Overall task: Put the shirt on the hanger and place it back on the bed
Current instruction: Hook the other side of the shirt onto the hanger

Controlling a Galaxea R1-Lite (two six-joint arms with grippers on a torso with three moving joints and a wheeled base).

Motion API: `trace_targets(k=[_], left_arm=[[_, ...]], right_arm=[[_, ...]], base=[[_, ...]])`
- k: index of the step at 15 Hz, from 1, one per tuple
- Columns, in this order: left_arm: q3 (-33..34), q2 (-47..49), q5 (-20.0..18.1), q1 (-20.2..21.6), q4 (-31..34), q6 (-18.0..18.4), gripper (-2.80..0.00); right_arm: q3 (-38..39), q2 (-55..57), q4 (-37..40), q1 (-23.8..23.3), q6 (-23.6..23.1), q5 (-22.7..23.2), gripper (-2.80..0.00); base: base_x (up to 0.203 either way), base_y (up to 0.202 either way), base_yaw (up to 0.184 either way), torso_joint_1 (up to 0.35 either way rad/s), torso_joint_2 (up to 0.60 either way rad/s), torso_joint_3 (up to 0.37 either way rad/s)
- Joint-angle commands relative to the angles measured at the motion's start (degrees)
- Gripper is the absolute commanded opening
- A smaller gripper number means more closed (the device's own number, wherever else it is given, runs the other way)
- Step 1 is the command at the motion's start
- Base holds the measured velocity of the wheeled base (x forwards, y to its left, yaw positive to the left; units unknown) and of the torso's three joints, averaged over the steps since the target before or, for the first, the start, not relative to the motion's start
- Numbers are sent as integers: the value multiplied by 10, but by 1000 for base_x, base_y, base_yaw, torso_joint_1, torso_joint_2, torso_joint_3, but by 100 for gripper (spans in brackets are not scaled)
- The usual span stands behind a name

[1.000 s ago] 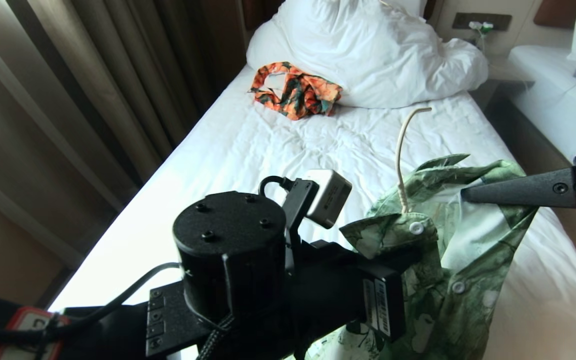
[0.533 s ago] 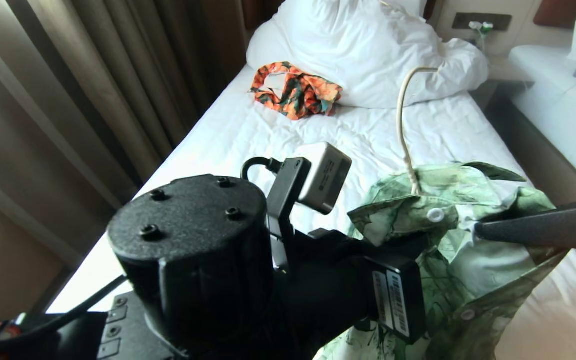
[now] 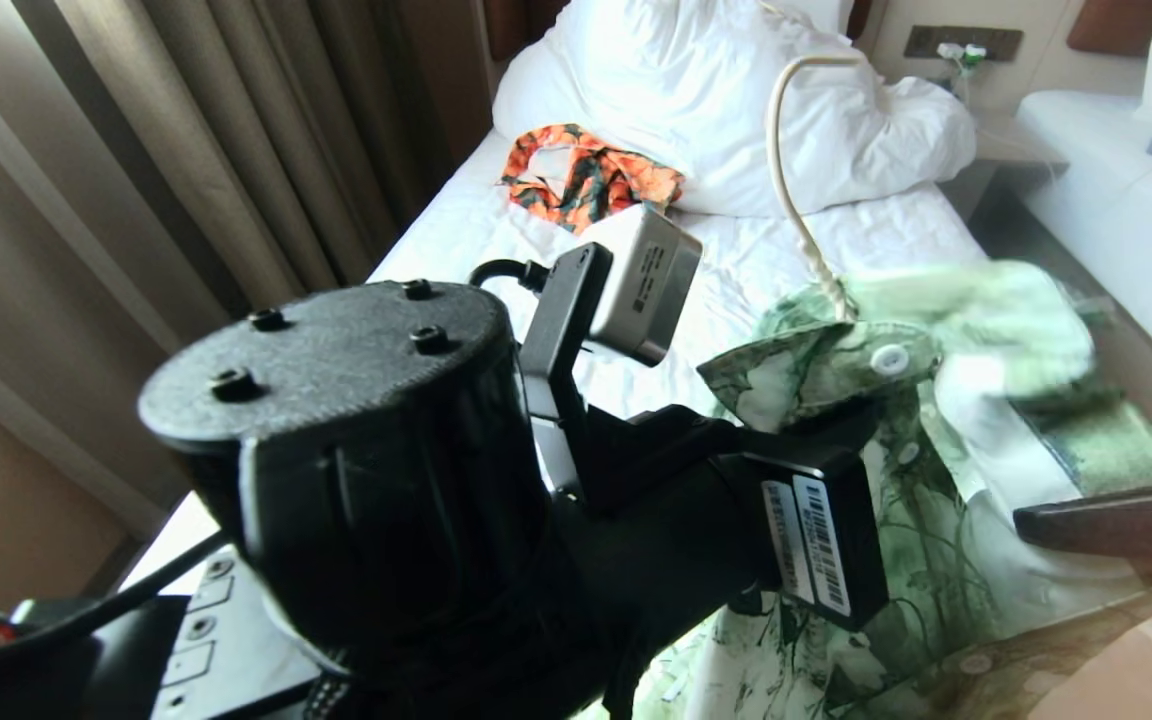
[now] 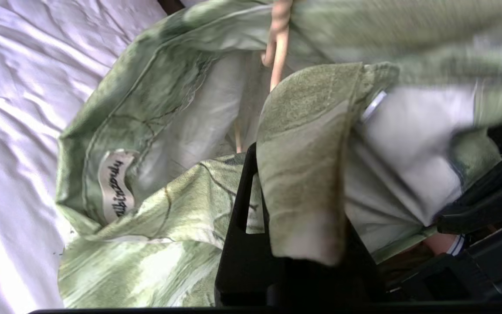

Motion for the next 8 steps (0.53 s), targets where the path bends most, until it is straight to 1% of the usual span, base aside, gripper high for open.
trace_targets(k=[1, 5, 8], left_arm=[[-4, -3, 1, 0, -4, -2, -280], [-8, -23, 0, -5, -4, -1, -280], [-9, -26, 1, -6, -4, -1, -280]], right_arm=[[-2, 1, 3, 0, -2, 0, 0], [-18, -14, 5, -1, -2, 1, 0], [-71, -27, 25, -2, -5, 2, 0]], base=[[0, 0, 0, 0, 0, 0], [0, 0, 0, 0, 0, 0], [0, 0, 0, 0, 0, 0]])
